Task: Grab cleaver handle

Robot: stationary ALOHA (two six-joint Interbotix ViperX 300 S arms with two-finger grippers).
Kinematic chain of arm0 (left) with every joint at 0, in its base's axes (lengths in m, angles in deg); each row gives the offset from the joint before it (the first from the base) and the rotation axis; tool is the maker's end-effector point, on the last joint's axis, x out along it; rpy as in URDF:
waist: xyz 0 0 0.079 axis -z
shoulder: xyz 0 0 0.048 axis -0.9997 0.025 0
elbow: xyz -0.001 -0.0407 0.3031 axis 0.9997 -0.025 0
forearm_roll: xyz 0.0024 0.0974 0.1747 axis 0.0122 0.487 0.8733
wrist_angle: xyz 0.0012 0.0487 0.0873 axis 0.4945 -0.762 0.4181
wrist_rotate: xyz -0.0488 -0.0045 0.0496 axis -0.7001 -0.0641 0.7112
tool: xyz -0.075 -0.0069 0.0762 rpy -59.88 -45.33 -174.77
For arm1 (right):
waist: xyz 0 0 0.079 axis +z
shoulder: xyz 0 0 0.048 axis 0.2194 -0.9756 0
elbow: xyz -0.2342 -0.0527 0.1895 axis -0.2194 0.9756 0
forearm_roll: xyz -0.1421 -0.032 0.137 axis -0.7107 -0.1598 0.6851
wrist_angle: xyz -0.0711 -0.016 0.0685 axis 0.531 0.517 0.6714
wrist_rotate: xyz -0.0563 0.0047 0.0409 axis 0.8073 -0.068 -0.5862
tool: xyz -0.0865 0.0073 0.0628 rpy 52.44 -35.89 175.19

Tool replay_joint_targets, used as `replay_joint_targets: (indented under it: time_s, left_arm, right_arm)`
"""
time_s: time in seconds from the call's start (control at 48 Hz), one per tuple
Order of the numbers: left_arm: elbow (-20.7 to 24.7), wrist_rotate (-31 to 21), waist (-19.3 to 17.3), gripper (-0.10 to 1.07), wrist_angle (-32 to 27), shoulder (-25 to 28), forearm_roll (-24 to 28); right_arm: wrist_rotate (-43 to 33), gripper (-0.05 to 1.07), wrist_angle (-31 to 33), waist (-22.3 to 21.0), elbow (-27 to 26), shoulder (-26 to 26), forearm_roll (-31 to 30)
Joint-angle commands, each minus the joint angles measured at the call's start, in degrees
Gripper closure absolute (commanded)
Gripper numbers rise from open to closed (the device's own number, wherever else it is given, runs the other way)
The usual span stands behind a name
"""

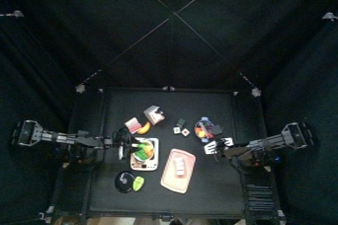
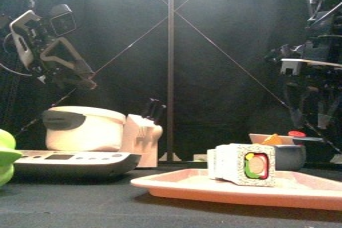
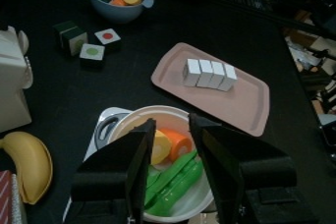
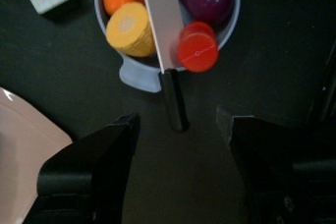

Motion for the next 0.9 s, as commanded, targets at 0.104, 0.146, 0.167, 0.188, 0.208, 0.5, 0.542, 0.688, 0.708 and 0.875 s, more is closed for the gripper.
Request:
replay_joint_targets:
  time_s: [0.104,0.146,0.167,0.188,0.208,0.5,0.542,0.688,0.708,0.875]
  left_arm:
    - [0.62,0.0,0.0,0.22,0.53,0.09,0.0]
    - [0.62,0.0,0.0,0.22,0.53,0.09,0.0]
    - [0.62,0.0,0.0,0.22,0.53,0.09,0.0]
    - [0.62,0.0,0.0,0.22,0.44,0.0,0.09]
    - [0.62,0.0,0.0,0.22,0.44,0.09,0.0]
    - [0.62,0.0,0.0,0.22,0.53,0.09,0.09]
    - [0.62,0.0,0.0,0.22,0.53,0.09,0.09]
    - [0.62,0.0,0.0,0.22,0.53,0.09,0.0]
    - [0.62,0.0,0.0,0.22,0.53,0.09,0.0]
    - [0.62,0.0,0.0,0.22,0.53,0.09,0.0]
  right_arm:
    - [5.36,0.09,0.97,-2.37,-3.16,-2.11,1.23]
    - [5.36,0.09,0.88,-2.46,-3.16,-2.29,0.79]
    - [5.36,0.09,0.88,-2.46,-3.16,-2.46,0.53]
    - [5.36,0.09,0.79,-2.46,-3.08,-2.64,0.35]
    - [5.45,0.09,0.7,-2.55,-3.08,-2.9,0.18]
    - [6.86,0.17,-2.02,-4.66,-2.11,-6.59,-0.18]
    - [7.12,0.19,-2.02,-4.83,-2.02,-6.77,-0.09]
    - [7.47,0.25,-3.43,-5.36,-1.23,-8.0,0.53]
    - [7.47,0.25,-3.52,-5.45,-1.14,-8.09,0.7]
    - [7.47,0.26,-3.69,-6.33,-0.79,-9.05,0.53]
